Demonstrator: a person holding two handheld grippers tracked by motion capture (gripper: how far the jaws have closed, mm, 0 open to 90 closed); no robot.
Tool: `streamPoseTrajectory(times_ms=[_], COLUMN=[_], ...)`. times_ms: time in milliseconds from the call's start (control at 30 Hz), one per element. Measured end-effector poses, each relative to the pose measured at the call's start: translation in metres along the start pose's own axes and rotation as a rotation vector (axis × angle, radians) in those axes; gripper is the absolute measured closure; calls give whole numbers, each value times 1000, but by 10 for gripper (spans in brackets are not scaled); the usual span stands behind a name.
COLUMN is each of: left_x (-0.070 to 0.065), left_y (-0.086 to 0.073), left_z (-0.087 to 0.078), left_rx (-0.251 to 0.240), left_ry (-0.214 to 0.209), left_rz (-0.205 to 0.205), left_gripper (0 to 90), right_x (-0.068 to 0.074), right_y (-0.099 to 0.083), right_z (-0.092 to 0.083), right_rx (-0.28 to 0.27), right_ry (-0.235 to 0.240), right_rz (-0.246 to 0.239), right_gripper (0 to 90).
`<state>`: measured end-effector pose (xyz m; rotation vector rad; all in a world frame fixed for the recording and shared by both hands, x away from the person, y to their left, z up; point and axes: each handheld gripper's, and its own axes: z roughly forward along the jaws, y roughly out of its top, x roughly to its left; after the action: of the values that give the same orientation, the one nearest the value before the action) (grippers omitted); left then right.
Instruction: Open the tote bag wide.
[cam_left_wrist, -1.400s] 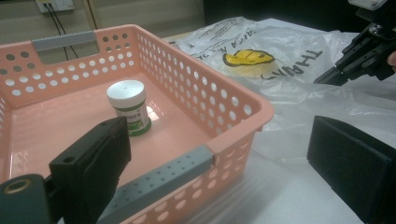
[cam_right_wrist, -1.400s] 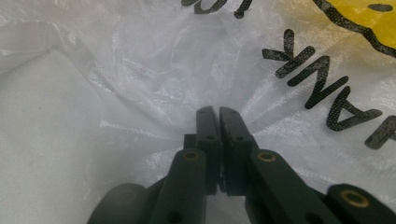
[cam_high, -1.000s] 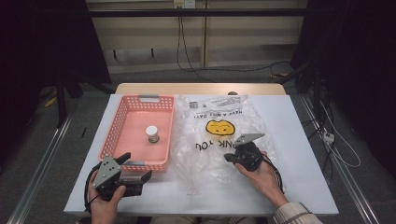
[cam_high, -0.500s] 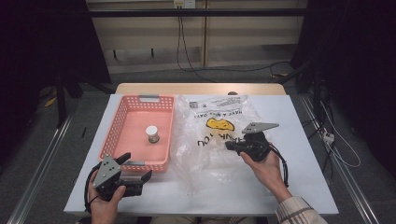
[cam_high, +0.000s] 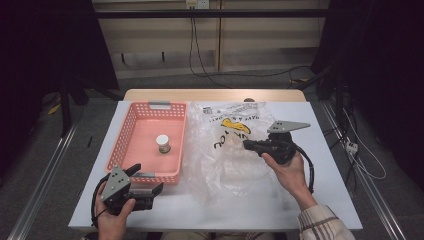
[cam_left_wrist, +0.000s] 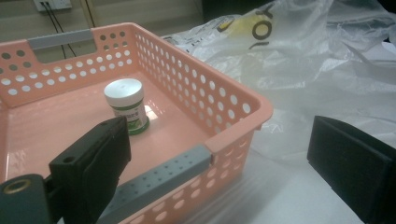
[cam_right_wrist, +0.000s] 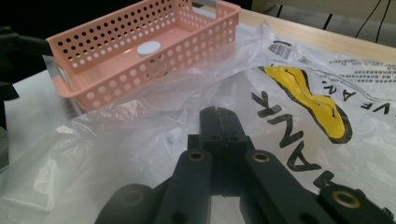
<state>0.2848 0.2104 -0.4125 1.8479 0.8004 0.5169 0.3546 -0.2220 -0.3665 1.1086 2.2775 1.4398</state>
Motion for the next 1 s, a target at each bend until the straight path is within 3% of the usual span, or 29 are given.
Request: streamPoseTrajectory(times_ms=[633, 733, 1000], left_x=[3, 4, 4], left_y=[-2, -2, -2], left_z=[0, 1, -1], left_rx=[2, 3, -2], left_ry=[-1, -10, -3], left_rz=[-16, -31, -26], left_gripper=[58, 58, 57], right_x=[-4, -5, -9], right_y=[31, 33, 34], right_z=[6, 5, -4], right_rx=[-81, -103, -155], right_ry=[16, 14, -9], right_rz=[-32, -29, -27], right_gripper=[900, 900, 900])
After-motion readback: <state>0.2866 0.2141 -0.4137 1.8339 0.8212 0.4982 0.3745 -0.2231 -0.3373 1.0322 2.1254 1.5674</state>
